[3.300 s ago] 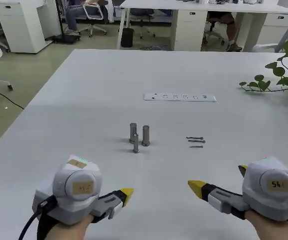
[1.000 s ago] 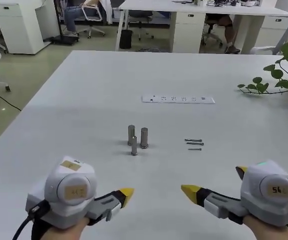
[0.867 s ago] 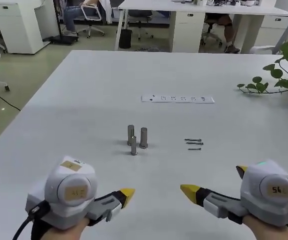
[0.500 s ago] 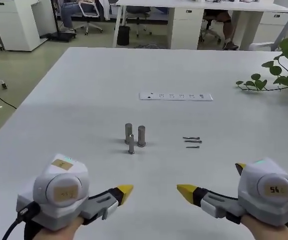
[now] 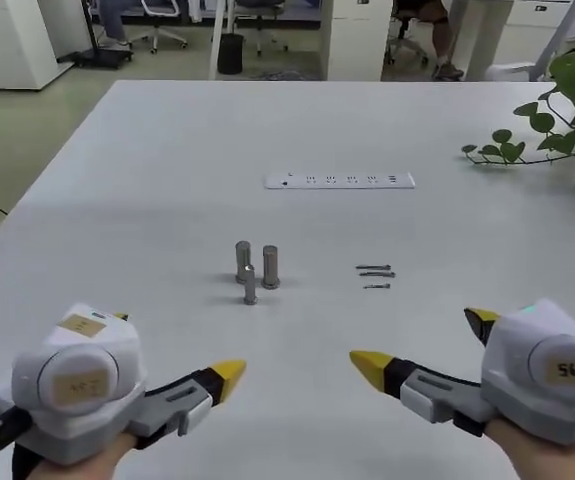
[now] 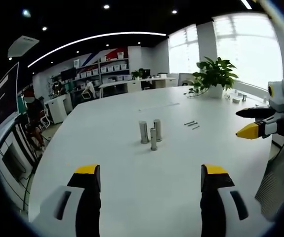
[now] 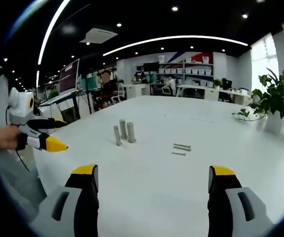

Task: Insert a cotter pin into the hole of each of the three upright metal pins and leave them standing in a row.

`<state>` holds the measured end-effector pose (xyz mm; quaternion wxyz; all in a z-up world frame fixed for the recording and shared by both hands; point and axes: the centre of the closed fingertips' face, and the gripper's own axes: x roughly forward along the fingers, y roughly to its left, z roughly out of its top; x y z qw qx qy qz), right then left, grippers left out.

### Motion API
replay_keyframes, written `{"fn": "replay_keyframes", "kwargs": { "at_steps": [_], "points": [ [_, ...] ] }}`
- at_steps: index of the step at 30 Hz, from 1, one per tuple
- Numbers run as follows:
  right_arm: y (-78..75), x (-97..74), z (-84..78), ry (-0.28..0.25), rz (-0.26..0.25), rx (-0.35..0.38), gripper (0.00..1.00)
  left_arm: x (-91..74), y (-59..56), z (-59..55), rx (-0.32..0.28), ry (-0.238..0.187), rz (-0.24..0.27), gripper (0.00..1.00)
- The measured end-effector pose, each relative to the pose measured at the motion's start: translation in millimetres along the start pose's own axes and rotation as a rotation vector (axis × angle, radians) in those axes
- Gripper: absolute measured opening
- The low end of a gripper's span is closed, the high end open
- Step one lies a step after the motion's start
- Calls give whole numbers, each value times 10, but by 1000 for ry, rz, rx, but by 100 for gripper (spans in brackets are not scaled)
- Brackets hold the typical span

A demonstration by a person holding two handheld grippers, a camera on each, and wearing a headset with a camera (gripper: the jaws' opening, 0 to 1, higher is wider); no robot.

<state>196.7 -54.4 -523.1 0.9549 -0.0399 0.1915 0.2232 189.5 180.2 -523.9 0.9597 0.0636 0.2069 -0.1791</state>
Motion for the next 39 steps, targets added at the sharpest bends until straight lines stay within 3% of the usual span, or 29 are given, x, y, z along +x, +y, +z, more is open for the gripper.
{"fn": "replay_keyframes", "kwargs": {
  "at_steps": [7,13,20,25,27,39],
  "points": [
    [6,1,32,18,21,6,85,193,15,85,28,-14,-48,72],
    [54,28,70,43,51,12,83,387,63,93,53,-4,-76,63],
    [39,94,190,29,52,18,83,598,36,99,97,7,-122,55],
    [52,138,207,35,61,11,82,750,-11,166,83,-8,-160,50],
    [46,148,205,41,62,9,82,812,-38,184,31,-11,-185,48],
    [1,170,189,51,60,10,74,1125,-69,203,65,-12,-216,36]
  ]
}}
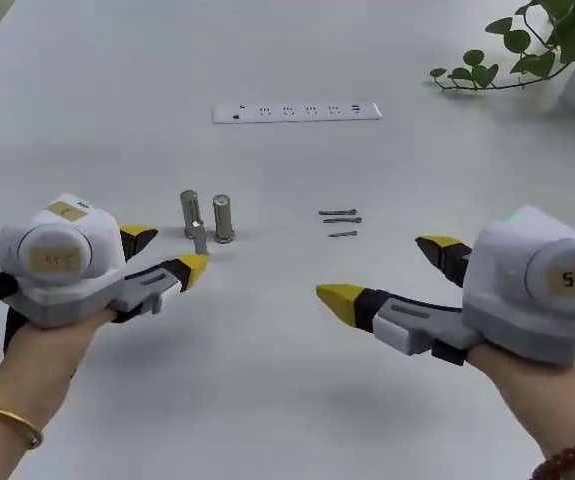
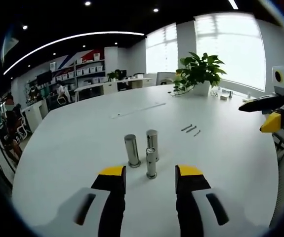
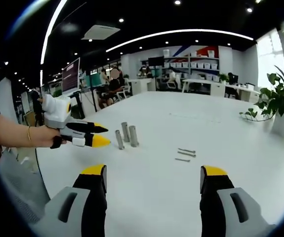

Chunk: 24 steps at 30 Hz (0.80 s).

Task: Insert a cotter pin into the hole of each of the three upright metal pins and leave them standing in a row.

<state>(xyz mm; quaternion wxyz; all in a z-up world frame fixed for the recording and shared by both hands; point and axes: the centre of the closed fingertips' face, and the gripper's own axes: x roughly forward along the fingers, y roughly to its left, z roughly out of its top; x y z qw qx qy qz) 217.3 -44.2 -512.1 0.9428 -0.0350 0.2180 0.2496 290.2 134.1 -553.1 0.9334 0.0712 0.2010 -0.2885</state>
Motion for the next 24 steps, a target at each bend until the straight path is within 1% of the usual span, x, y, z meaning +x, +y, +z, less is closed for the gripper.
{"fn": "replay_keyframes", "kwargs": {
  "at_steps": [2,3,5,8,10,14,16,19,22,24],
  "points": [
    [-10,15,-25,10,-7,-18,73,58,20,1,0,-5,3,33],
    [-8,28,-41,15,-7,-23,73,87,35,7,1,-14,6,32],
    [-6,50,-62,22,-8,-27,72,133,47,2,-4,-17,1,31],
    [-8,80,-68,22,-14,-31,71,191,42,-9,0,-18,-7,29],
    [-17,110,-66,19,-21,-33,70,221,27,-23,4,-14,-13,28],
    [-2,164,-63,14,-11,-10,70,297,-11,-67,9,3,-31,24],
    [-2,182,-62,15,-9,-4,70,333,-14,-90,0,13,-39,23],
    [-14,196,-55,15,-14,4,70,378,-12,-113,16,23,-49,21],
    [-19,206,-49,13,-17,19,70,401,-3,-113,13,24,-55,16],
    [-22,213,-46,11,-18,26,71,418,6,-116,9,24,-54,15]
  ]
}}
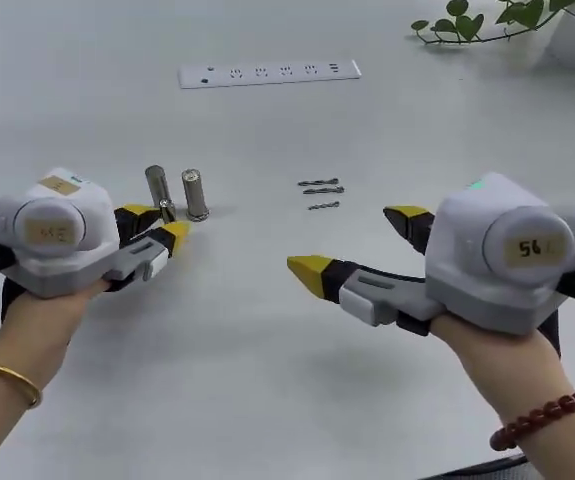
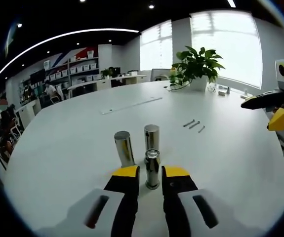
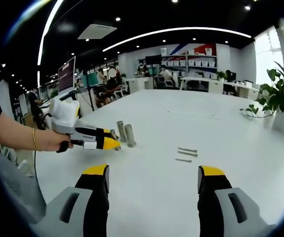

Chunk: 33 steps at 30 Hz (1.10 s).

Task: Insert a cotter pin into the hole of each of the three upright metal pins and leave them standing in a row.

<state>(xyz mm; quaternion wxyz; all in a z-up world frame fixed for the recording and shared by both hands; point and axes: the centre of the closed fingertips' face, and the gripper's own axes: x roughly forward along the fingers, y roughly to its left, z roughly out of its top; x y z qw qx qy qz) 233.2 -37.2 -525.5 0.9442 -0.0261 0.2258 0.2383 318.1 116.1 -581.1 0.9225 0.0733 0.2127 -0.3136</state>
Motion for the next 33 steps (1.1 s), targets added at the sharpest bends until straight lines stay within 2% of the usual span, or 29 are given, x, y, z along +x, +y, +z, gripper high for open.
{"fn": "replay_keyframes", "kwargs": {
  "at_steps": [7,12,19,29,33],
  "points": [
    [-6,30,29,-11,-6,20,71,44,-12,-21,-25,2,0,7],
    [19,28,78,-32,1,32,72,66,-39,-24,-45,0,7,6],
    [11,19,66,-28,-5,30,72,69,-52,-23,-63,3,34,6],
    [15,-20,71,-31,-9,29,72,52,-247,-48,-40,23,47,6],
    [36,-41,85,-37,-4,27,72,64,-324,-55,-54,25,53,6]
  ]
}}
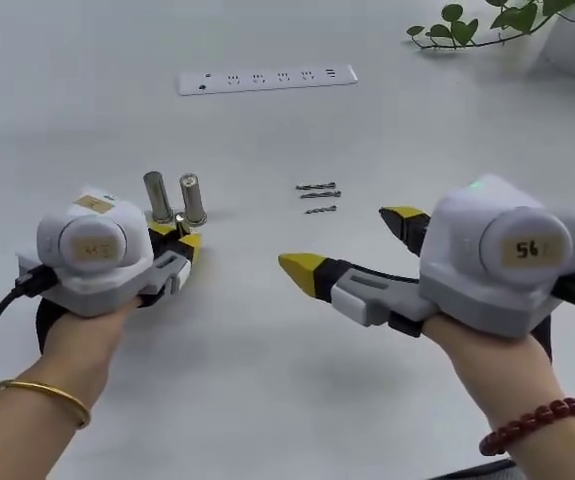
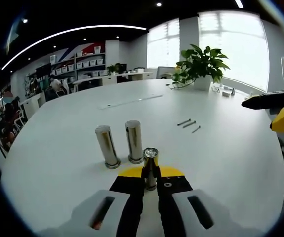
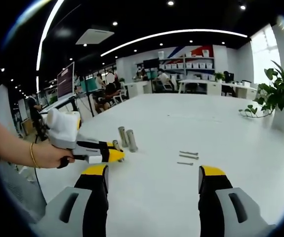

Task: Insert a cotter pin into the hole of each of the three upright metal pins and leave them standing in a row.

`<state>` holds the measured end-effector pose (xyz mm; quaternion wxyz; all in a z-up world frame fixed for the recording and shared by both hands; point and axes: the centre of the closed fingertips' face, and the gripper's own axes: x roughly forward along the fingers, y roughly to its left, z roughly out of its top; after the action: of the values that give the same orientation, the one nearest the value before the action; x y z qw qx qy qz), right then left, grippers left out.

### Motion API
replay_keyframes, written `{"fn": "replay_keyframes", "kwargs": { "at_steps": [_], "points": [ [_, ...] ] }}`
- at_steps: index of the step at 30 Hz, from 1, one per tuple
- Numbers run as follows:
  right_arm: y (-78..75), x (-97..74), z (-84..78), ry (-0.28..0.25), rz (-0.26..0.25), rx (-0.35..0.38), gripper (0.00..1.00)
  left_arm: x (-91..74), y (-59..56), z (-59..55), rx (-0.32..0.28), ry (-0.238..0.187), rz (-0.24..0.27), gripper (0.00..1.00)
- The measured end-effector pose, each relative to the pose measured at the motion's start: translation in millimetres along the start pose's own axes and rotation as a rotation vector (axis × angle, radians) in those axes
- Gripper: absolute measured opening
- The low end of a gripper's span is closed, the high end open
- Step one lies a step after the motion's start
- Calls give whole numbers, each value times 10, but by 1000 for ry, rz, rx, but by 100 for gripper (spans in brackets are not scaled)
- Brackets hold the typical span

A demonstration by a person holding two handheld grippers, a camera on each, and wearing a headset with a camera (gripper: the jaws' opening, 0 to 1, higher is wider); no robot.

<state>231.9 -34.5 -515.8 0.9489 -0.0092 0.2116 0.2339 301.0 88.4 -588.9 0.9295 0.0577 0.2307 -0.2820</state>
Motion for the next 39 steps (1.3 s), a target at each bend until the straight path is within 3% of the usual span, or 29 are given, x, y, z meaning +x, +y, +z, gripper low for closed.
{"fn": "replay_keyframes", "kwargs": {
  "at_steps": [7,24,39],
  "points": [
    [7,-43,-14,4,1,-5,71,-26,-127,-3,-32,-4,3,6],
    [-27,-151,-32,4,-11,-8,69,-107,-334,-87,-32,8,-7,6],
    [-47,-174,-114,28,-8,11,67,-130,-364,-107,11,10,-15,6]
  ]
}}
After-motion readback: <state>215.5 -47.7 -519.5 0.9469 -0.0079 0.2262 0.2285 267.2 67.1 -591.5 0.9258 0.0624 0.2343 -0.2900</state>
